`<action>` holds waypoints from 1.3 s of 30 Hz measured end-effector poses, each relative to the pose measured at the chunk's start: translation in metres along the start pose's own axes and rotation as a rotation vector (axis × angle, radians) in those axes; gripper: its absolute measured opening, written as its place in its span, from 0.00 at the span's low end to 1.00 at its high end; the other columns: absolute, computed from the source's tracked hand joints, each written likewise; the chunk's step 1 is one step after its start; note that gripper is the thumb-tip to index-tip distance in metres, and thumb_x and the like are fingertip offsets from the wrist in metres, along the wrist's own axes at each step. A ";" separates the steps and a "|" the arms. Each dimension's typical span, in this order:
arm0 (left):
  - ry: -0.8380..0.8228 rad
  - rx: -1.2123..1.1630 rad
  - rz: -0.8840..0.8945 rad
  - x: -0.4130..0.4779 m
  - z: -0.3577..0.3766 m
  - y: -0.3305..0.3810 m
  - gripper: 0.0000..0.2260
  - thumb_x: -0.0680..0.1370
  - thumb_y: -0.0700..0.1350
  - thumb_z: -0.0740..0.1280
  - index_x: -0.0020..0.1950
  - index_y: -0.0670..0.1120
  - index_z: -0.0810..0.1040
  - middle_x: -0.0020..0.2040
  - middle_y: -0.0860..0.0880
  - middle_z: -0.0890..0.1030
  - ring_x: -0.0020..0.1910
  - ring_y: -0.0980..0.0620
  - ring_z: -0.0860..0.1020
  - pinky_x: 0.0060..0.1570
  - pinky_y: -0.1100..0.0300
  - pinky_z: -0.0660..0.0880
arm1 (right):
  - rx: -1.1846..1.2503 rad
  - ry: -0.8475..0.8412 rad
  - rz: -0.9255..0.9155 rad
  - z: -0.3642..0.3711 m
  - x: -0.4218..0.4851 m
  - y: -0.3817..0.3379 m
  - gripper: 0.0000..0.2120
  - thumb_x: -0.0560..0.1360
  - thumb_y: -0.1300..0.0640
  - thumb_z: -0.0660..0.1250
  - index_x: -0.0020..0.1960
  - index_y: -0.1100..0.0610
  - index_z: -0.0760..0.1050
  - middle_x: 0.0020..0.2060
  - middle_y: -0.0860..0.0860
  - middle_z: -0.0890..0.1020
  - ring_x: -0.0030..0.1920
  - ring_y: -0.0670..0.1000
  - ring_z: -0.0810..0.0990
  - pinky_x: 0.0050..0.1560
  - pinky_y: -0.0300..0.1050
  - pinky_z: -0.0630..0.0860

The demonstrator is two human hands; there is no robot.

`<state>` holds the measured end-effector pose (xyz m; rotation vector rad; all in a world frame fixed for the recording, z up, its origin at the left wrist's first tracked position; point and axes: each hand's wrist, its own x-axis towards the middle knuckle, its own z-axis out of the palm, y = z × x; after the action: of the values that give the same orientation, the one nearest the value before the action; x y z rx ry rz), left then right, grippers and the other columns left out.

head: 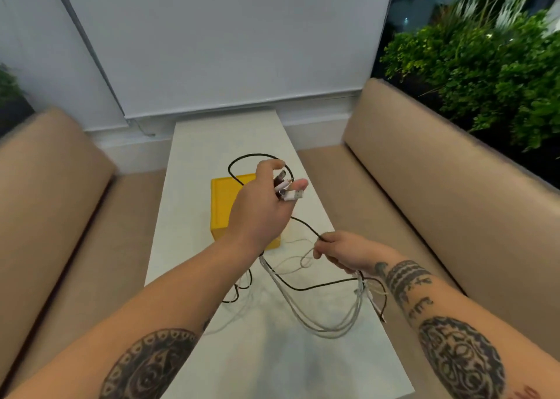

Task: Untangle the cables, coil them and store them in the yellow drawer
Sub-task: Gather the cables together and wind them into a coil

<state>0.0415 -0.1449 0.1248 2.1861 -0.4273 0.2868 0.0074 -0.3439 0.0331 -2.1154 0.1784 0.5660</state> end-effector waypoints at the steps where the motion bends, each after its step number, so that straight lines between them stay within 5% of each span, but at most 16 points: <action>1: 0.000 -0.028 0.036 -0.001 0.003 0.001 0.18 0.79 0.59 0.67 0.63 0.51 0.71 0.43 0.57 0.80 0.45 0.49 0.80 0.42 0.55 0.76 | -0.020 0.003 0.014 0.000 -0.002 0.000 0.11 0.78 0.51 0.62 0.45 0.54 0.80 0.32 0.48 0.71 0.29 0.49 0.65 0.28 0.43 0.63; 3: -0.208 0.038 0.107 -0.002 0.011 0.000 0.13 0.78 0.58 0.68 0.59 0.53 0.75 0.42 0.57 0.80 0.44 0.51 0.79 0.43 0.56 0.75 | 0.009 -0.018 0.004 0.001 -0.006 -0.001 0.10 0.78 0.52 0.62 0.45 0.56 0.79 0.31 0.49 0.70 0.28 0.49 0.65 0.28 0.43 0.61; 6: -0.693 0.296 0.100 -0.002 0.025 -0.012 0.21 0.77 0.57 0.69 0.70 0.57 0.74 0.63 0.54 0.80 0.63 0.51 0.77 0.59 0.58 0.75 | 0.209 -0.100 -0.077 -0.001 -0.011 -0.005 0.11 0.81 0.54 0.62 0.43 0.57 0.75 0.27 0.48 0.67 0.26 0.48 0.61 0.27 0.42 0.59; 9: -0.843 0.351 0.079 -0.005 0.033 -0.022 0.24 0.78 0.59 0.68 0.73 0.60 0.71 0.65 0.53 0.79 0.61 0.50 0.77 0.55 0.60 0.75 | 0.459 -0.190 -0.081 -0.005 -0.017 -0.008 0.13 0.84 0.57 0.59 0.40 0.55 0.69 0.28 0.47 0.63 0.27 0.46 0.58 0.27 0.38 0.58; 12: -0.831 0.219 0.008 -0.004 0.033 -0.022 0.19 0.78 0.59 0.67 0.69 0.58 0.75 0.59 0.55 0.81 0.52 0.54 0.78 0.45 0.65 0.73 | 0.588 -0.206 -0.095 -0.009 -0.019 -0.005 0.13 0.84 0.57 0.58 0.41 0.56 0.68 0.28 0.47 0.61 0.28 0.46 0.58 0.30 0.39 0.56; 14: -0.826 0.226 -0.022 -0.003 0.034 -0.024 0.13 0.78 0.61 0.67 0.55 0.54 0.81 0.47 0.53 0.83 0.45 0.51 0.78 0.43 0.59 0.74 | 0.590 -0.203 -0.121 -0.010 -0.018 -0.003 0.12 0.84 0.56 0.58 0.42 0.57 0.70 0.29 0.48 0.61 0.29 0.47 0.57 0.31 0.40 0.57; 16: -0.840 0.305 -0.003 -0.004 0.033 -0.027 0.17 0.77 0.62 0.67 0.42 0.49 0.78 0.37 0.50 0.78 0.37 0.50 0.75 0.38 0.57 0.71 | 0.575 -0.209 -0.155 -0.011 -0.016 0.000 0.11 0.82 0.54 0.63 0.43 0.58 0.74 0.29 0.49 0.60 0.29 0.48 0.58 0.32 0.40 0.63; 20: -0.777 0.199 -0.043 0.007 0.010 -0.031 0.16 0.78 0.57 0.68 0.33 0.53 0.78 0.29 0.54 0.75 0.31 0.53 0.71 0.33 0.59 0.66 | 0.524 -0.179 -0.192 -0.012 -0.009 0.010 0.20 0.77 0.38 0.64 0.43 0.56 0.75 0.26 0.47 0.64 0.28 0.48 0.65 0.40 0.45 0.72; 23: -0.638 0.118 -0.052 0.019 -0.011 -0.028 0.17 0.79 0.53 0.70 0.33 0.47 0.75 0.26 0.54 0.68 0.27 0.56 0.66 0.28 0.65 0.61 | 0.283 -0.101 -0.185 -0.008 0.003 0.017 0.28 0.71 0.25 0.60 0.38 0.51 0.75 0.26 0.45 0.70 0.29 0.49 0.70 0.41 0.51 0.73; 27: -0.482 0.012 -0.021 0.019 -0.015 -0.022 0.17 0.79 0.47 0.70 0.35 0.39 0.73 0.31 0.47 0.68 0.29 0.54 0.65 0.30 0.63 0.61 | -0.028 0.008 -0.297 0.001 0.014 0.018 0.19 0.71 0.36 0.65 0.41 0.52 0.74 0.33 0.44 0.77 0.37 0.48 0.77 0.51 0.60 0.80; 29: -0.445 -0.018 -0.038 0.018 -0.018 -0.027 0.18 0.79 0.45 0.69 0.37 0.35 0.70 0.32 0.46 0.67 0.30 0.54 0.63 0.30 0.63 0.60 | -0.031 0.009 -0.372 0.006 0.016 0.019 0.10 0.72 0.44 0.70 0.48 0.48 0.76 0.41 0.45 0.79 0.41 0.45 0.78 0.51 0.52 0.80; 31: -0.415 -0.031 -0.061 0.020 -0.025 -0.033 0.18 0.80 0.45 0.68 0.36 0.35 0.69 0.30 0.49 0.65 0.29 0.55 0.62 0.29 0.64 0.59 | -0.025 -0.013 -0.366 0.010 0.015 0.029 0.12 0.73 0.52 0.73 0.53 0.42 0.76 0.48 0.44 0.79 0.43 0.37 0.78 0.52 0.41 0.76; 33: -0.402 -0.023 -0.059 0.021 -0.030 -0.038 0.18 0.79 0.45 0.68 0.36 0.36 0.68 0.30 0.50 0.65 0.29 0.55 0.62 0.29 0.64 0.59 | -0.064 -0.023 -0.335 0.014 0.016 0.040 0.11 0.73 0.52 0.74 0.51 0.39 0.76 0.47 0.42 0.81 0.45 0.36 0.79 0.52 0.41 0.75; 37: -0.425 0.000 -0.082 0.019 -0.027 -0.045 0.19 0.80 0.47 0.68 0.33 0.42 0.68 0.28 0.54 0.64 0.26 0.56 0.62 0.28 0.64 0.60 | 0.237 -0.043 -0.242 0.026 0.016 0.038 0.08 0.71 0.47 0.73 0.49 0.45 0.83 0.47 0.55 0.86 0.39 0.52 0.80 0.39 0.47 0.74; 39: -0.466 0.017 -0.093 0.017 -0.023 -0.047 0.18 0.80 0.48 0.67 0.33 0.42 0.70 0.28 0.54 0.66 0.26 0.57 0.63 0.28 0.64 0.60 | 0.408 -0.154 -0.229 0.025 0.018 0.033 0.10 0.77 0.55 0.70 0.57 0.52 0.83 0.53 0.56 0.86 0.40 0.51 0.76 0.38 0.42 0.71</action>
<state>0.0748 -0.1029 0.1104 2.2752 -0.5759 -0.2788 0.0043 -0.3412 -0.0117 -1.6620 -0.0351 0.5045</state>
